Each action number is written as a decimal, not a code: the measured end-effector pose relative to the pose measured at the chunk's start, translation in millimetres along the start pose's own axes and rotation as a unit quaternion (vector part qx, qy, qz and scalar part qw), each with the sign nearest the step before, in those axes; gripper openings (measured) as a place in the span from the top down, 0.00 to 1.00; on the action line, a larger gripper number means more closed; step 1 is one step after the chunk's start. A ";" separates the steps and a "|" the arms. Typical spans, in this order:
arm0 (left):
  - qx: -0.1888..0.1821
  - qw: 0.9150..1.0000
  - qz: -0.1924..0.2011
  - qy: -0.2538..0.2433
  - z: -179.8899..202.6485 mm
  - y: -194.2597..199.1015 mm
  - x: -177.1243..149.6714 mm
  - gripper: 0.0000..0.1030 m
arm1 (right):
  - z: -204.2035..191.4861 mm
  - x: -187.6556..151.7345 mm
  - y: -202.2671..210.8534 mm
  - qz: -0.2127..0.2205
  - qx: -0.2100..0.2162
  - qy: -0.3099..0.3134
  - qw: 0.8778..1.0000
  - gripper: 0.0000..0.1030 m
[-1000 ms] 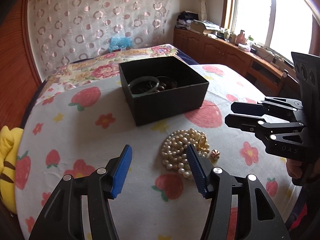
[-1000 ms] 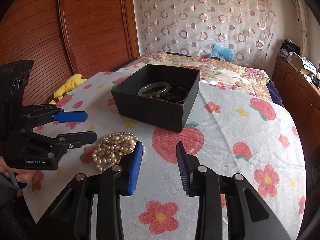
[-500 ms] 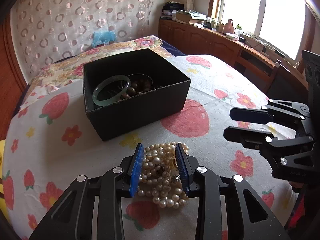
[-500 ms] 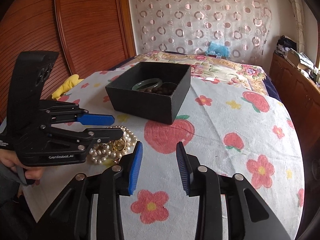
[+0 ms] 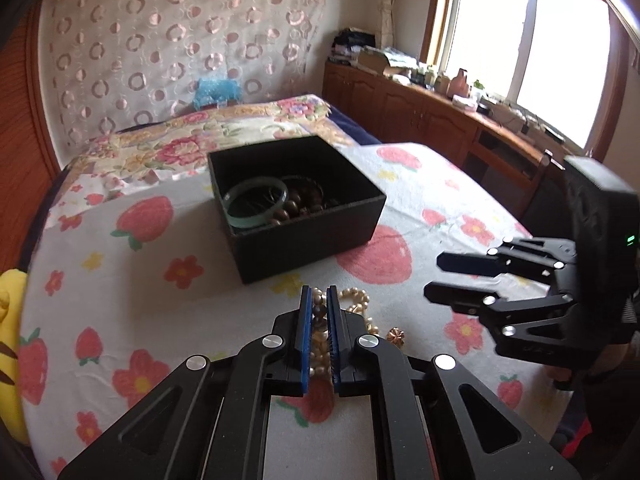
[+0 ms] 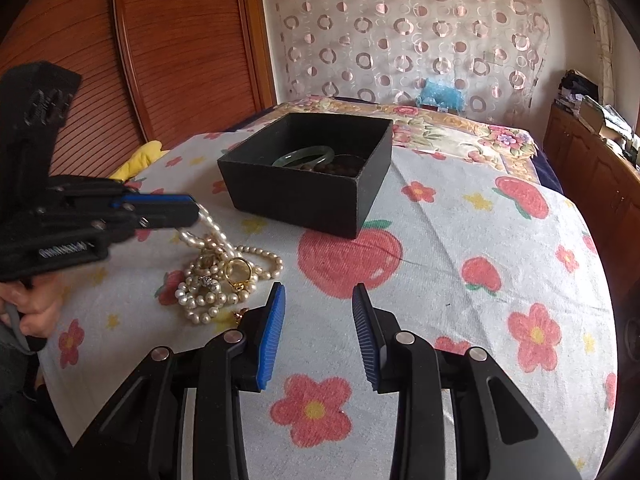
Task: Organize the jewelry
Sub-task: 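Lift the pearl necklace high off the sheet with the left tool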
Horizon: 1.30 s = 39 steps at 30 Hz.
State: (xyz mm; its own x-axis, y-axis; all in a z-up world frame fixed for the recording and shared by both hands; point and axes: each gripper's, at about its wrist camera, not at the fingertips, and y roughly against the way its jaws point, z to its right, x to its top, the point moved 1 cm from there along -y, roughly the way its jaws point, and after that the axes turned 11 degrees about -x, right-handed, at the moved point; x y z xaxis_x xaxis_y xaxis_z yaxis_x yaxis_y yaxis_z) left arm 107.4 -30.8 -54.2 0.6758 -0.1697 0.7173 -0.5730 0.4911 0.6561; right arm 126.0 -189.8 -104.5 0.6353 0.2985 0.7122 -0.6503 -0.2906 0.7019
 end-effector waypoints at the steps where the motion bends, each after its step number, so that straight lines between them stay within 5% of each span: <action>1: 0.000 1.000 0.006 0.000 0.7 5.7 0.2 0.94 | -1.3 0.7 0.0 0.001 0.000 0.001 1.000 0.64; 17: 0.006 0.997 0.070 -0.018 10.6 68.5 14.0 0.94 | -17.8 10.0 0.9 0.003 0.008 0.014 1.000 0.64; 39: 0.064 0.996 0.018 0.062 -65.3 61.5 -50.9 0.94 | -60.6 16.8 -11.4 -0.013 0.044 0.060 0.997 0.64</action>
State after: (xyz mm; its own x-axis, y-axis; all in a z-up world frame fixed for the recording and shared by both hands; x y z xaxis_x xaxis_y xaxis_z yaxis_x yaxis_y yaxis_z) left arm 68.0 63.9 -65.7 0.7011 -0.0436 0.7117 -0.6470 0.3807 0.6607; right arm 118.9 -126.3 -101.1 0.5933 0.4117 0.6918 -0.5924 -0.3585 0.7214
